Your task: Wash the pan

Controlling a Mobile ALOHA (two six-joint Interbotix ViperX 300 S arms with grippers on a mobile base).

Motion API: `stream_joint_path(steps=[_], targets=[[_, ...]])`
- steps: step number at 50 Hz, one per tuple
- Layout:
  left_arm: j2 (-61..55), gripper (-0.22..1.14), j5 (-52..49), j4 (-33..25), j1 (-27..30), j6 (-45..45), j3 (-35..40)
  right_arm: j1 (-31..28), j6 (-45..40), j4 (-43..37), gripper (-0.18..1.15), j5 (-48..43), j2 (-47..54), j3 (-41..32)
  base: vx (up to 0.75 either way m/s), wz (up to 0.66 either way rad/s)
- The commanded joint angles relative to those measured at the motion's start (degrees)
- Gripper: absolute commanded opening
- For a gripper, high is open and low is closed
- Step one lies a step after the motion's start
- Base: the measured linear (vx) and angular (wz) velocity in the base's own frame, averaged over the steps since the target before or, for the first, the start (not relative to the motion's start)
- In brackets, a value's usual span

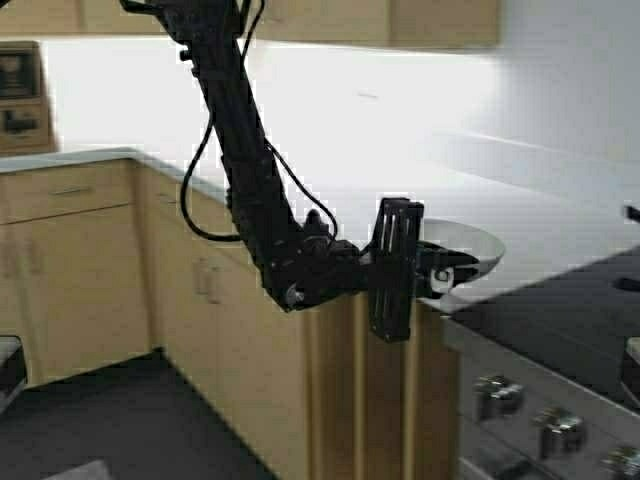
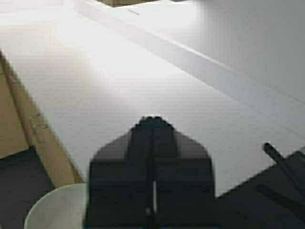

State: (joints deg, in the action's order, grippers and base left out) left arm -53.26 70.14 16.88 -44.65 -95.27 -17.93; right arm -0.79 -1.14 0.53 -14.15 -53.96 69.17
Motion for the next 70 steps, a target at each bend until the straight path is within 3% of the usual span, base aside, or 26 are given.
stream_joint_path(steps=[1,35,70], targets=[[4.75,0.02,1.41,-0.44,-0.09,1.23,-0.18,0.0,-0.09,0.0,0.06,0.44,0.35,-1.41,0.01,0.71],[8.53,0.02,5.1,-1.85,0.0,3.43,-8.61,-0.35,-0.18,0.09,0.06,2.37,1.41,-2.29,0.01,0.68],[11.6,0.02,13.1,-1.93,5.8,5.19,-19.34,-1.23,0.26,0.09,0.06,3.6,1.49,-2.29,0.05,0.63]])
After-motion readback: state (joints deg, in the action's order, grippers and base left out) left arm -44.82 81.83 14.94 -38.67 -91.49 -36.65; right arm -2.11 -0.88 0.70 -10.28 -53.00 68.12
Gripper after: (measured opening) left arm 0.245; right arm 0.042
